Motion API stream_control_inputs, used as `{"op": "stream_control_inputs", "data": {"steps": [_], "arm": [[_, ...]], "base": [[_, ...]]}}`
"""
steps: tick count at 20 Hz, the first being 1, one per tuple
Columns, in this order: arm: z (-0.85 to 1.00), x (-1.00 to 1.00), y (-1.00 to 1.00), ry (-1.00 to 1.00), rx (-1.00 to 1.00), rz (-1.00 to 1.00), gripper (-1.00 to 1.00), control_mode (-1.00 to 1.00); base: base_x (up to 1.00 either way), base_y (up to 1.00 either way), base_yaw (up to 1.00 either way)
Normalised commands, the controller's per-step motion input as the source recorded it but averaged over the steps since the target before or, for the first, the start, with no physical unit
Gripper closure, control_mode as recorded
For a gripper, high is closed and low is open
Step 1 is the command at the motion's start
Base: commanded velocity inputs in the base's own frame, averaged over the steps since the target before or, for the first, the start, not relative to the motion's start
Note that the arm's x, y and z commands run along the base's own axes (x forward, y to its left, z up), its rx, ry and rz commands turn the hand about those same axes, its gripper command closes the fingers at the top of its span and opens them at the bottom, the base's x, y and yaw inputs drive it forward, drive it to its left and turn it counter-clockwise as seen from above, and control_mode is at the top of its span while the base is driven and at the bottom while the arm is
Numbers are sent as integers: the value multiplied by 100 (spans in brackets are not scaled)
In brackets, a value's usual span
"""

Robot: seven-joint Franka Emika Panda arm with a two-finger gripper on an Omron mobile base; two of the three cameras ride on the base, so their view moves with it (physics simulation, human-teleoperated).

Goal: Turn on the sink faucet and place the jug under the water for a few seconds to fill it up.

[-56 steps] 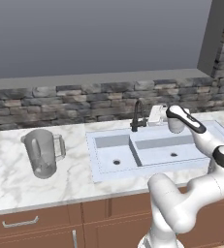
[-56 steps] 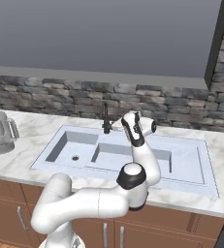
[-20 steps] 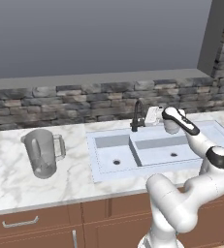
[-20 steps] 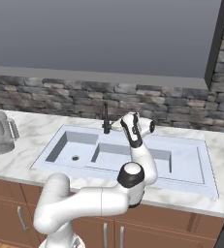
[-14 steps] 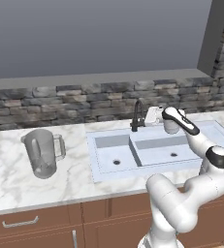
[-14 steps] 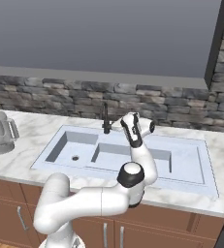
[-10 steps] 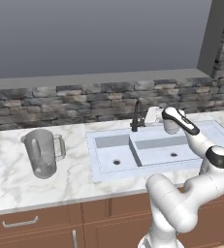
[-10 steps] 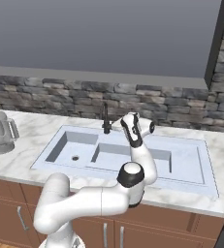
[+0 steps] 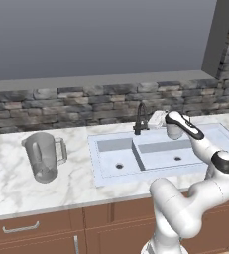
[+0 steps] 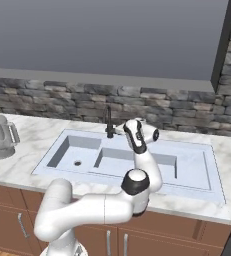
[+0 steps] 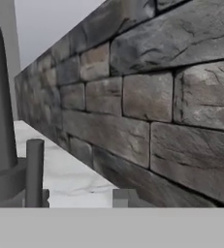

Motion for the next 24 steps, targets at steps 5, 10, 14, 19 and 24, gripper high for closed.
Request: {"op": "stream_control_inputs", "data": {"steps": [5, 10, 14, 19, 24], "arm": [[-33, 16, -78, 5, 3, -18, 100, -100], [-38, 19, -79, 9, 4, -21, 100, -100], [-40, 17, -94, 11, 9, -18, 100, -100], [-46, 15, -100, 9, 11, -15, 100, -100], [-51, 17, -100, 10, 13, -11, 100, -100]], "base": [[0, 0, 0], [0, 0, 0], [0, 0, 0], [0, 0, 0], [0, 0, 0]]}}
